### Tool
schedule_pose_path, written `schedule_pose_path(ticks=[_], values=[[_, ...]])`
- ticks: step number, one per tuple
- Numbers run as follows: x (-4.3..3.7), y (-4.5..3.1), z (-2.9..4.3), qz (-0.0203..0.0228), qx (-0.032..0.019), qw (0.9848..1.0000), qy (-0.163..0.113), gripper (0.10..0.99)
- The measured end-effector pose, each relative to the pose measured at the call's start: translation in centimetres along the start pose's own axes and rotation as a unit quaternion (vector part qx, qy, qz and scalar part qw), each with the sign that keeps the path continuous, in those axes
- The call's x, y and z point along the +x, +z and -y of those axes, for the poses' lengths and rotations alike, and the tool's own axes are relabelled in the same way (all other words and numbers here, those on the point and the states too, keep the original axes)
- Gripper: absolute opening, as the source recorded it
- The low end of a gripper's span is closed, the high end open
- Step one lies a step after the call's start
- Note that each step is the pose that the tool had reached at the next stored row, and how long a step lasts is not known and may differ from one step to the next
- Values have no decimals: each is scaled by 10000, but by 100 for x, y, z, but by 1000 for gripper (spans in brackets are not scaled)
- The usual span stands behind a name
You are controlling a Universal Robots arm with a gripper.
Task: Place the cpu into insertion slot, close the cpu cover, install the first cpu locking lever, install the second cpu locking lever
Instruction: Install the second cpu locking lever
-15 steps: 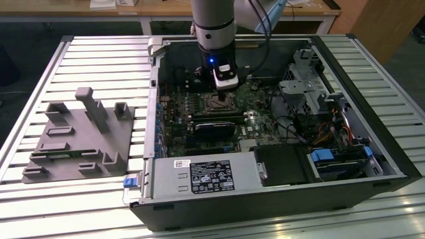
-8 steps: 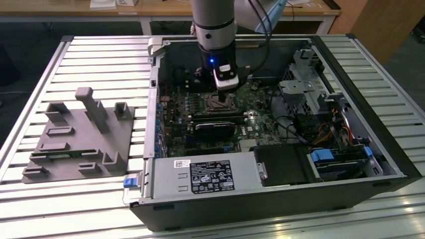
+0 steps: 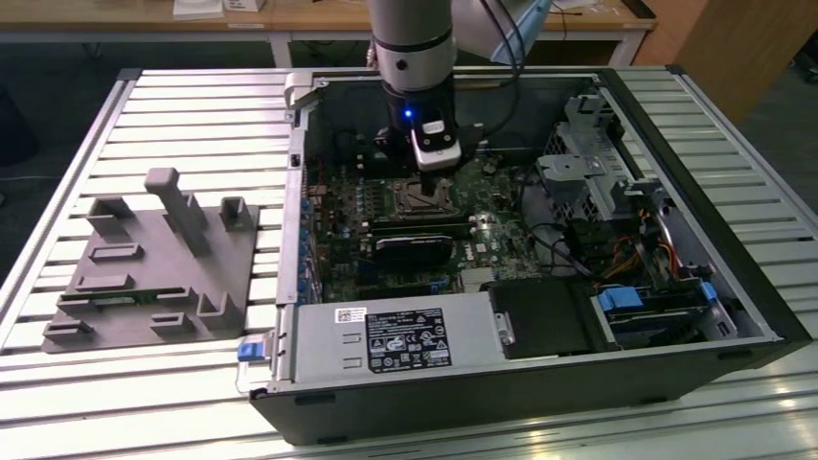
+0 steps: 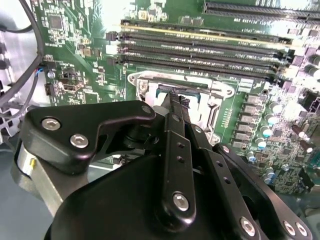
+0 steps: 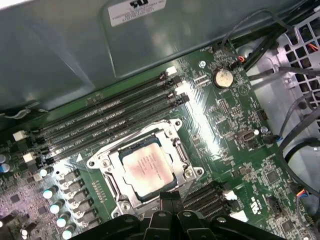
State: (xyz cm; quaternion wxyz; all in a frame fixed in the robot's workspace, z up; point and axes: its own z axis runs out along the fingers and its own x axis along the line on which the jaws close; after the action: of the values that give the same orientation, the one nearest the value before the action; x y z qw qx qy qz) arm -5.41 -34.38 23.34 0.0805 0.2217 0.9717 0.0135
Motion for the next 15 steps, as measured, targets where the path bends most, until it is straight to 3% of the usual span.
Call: schedule_pose_path(ticks=[15], values=[[-54,-5,112,29,60,10000,-11,106]])
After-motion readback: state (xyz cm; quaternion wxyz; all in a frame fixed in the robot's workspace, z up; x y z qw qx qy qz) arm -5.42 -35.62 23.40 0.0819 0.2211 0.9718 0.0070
